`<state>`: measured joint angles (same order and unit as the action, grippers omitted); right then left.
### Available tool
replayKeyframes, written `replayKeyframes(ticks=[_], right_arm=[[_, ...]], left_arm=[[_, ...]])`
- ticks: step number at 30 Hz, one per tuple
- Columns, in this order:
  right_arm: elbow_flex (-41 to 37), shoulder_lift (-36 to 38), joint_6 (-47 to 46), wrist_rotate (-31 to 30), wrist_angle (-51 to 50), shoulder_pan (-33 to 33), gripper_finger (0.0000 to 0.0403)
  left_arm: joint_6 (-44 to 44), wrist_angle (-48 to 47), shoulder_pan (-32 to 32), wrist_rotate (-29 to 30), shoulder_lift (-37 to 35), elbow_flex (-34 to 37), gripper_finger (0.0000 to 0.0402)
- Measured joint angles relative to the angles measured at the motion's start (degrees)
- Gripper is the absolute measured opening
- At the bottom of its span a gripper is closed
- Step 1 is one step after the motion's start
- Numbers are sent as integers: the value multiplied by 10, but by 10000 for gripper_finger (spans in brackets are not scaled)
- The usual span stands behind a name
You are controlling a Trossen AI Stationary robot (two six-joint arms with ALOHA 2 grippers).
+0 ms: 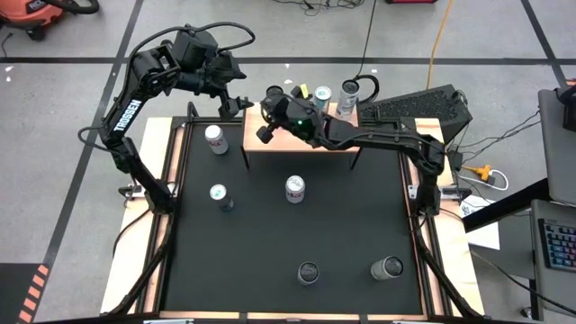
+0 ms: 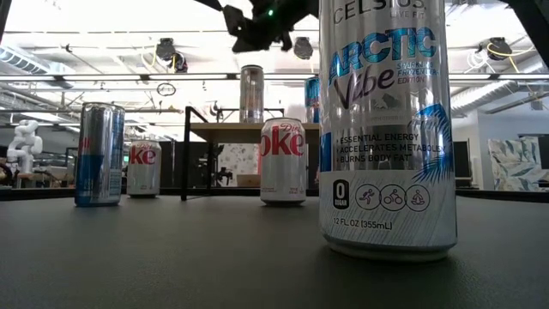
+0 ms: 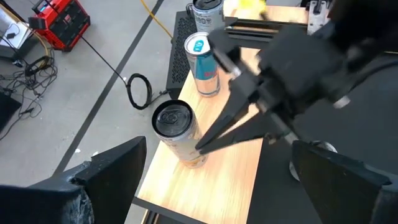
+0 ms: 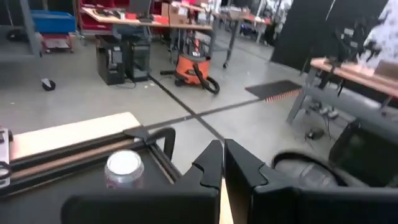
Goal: Place canned beverage on shelf
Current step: Put the left white-yellow soda can on the shelf
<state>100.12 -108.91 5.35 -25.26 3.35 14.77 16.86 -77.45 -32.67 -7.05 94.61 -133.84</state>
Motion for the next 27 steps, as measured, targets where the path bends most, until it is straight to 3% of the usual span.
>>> replayKeyframes(ticks=[3,7,12,17,24,27], right_arm=[[40,0,12,35,-34,9,0],[136,-5,-11,139,-129,31,0],[218,-7,-11,172,-214,61,0],[250,-7,-38,315,-261,109,0],[250,-7,-58,328,-301,161,0],[250,0,-57,328,-316,174,0]], left_arm=[[-8,1,0,0,0,0,397],[-30,7,0,0,0,0,397],[-30,6,-8,11,0,0,397],[-31,12,-36,13,0,0,397],[-14,38,-78,9,8,0,397],[3,36,-93,-23,29,0,397]])
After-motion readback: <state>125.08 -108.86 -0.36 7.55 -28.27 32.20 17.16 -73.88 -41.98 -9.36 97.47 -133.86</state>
